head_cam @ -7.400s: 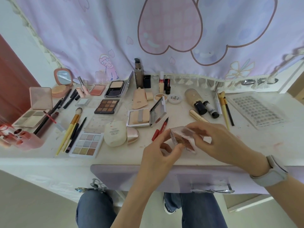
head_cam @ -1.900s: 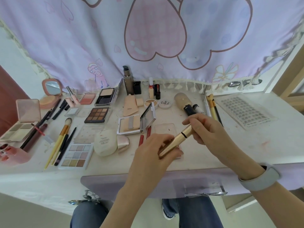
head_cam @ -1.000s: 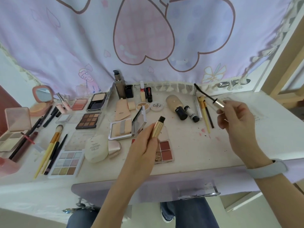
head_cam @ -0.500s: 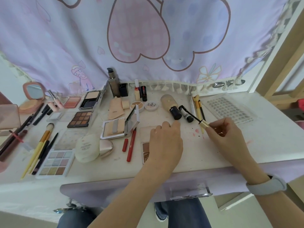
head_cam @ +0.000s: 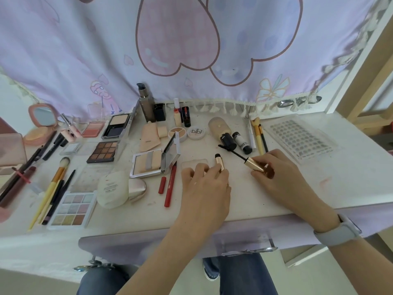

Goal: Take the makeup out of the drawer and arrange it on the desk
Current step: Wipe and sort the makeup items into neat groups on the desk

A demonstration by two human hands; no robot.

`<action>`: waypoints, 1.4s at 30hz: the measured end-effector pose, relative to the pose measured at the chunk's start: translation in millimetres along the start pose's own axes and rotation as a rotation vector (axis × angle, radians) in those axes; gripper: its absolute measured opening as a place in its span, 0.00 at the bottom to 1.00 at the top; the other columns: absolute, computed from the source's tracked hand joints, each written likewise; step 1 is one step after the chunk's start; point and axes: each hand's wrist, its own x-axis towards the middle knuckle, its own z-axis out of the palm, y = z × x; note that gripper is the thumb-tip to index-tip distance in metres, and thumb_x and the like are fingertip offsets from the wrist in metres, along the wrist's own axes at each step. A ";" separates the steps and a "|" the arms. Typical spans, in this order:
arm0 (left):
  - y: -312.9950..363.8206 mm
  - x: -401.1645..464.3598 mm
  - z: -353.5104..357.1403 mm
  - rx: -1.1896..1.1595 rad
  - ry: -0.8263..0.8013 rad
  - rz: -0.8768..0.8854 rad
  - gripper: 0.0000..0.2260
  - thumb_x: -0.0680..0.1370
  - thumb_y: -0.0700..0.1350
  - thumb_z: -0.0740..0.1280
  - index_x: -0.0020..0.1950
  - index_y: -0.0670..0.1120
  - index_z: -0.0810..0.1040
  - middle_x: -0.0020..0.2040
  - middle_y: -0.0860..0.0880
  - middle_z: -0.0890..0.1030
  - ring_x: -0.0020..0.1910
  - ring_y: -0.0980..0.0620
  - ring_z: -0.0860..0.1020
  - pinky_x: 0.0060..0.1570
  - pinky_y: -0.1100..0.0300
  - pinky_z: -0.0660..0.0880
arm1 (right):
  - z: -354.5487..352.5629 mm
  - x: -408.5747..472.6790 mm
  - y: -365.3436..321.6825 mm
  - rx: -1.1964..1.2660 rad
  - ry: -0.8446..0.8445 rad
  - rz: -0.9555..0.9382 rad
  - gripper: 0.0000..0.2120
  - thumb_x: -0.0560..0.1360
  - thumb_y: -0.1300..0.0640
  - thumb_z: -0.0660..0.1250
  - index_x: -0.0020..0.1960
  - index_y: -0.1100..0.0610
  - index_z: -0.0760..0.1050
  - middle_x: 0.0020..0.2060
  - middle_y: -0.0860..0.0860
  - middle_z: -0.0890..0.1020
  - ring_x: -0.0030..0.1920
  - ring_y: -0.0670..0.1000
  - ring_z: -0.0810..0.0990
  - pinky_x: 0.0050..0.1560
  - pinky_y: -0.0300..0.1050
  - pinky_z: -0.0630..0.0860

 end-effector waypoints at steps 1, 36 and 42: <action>-1.3 -0.7 -0.1 -0.007 0.009 -0.004 0.10 0.64 0.46 0.76 0.44 0.48 0.83 0.46 0.52 0.83 0.43 0.48 0.80 0.41 0.51 0.73 | 1.7 2.2 -1.1 -0.024 -0.016 -0.020 0.13 0.72 0.59 0.68 0.56 0.56 0.77 0.45 0.45 0.70 0.38 0.39 0.70 0.40 0.26 0.65; -16.6 -6.7 2.0 -0.210 -0.047 -0.080 0.12 0.77 0.47 0.63 0.59 0.48 0.76 0.59 0.52 0.79 0.63 0.49 0.71 0.61 0.48 0.58 | 10.3 9.7 -2.8 -0.242 -0.115 -0.064 0.19 0.76 0.51 0.63 0.67 0.50 0.70 0.57 0.46 0.73 0.52 0.47 0.74 0.45 0.40 0.68; -16.6 -5.4 1.9 -0.212 -0.039 -0.077 0.13 0.76 0.48 0.64 0.59 0.48 0.77 0.59 0.52 0.79 0.63 0.49 0.71 0.60 0.48 0.59 | 9.1 8.7 -5.2 -0.250 -0.115 -0.077 0.20 0.75 0.48 0.63 0.67 0.49 0.70 0.58 0.45 0.73 0.53 0.47 0.73 0.47 0.39 0.68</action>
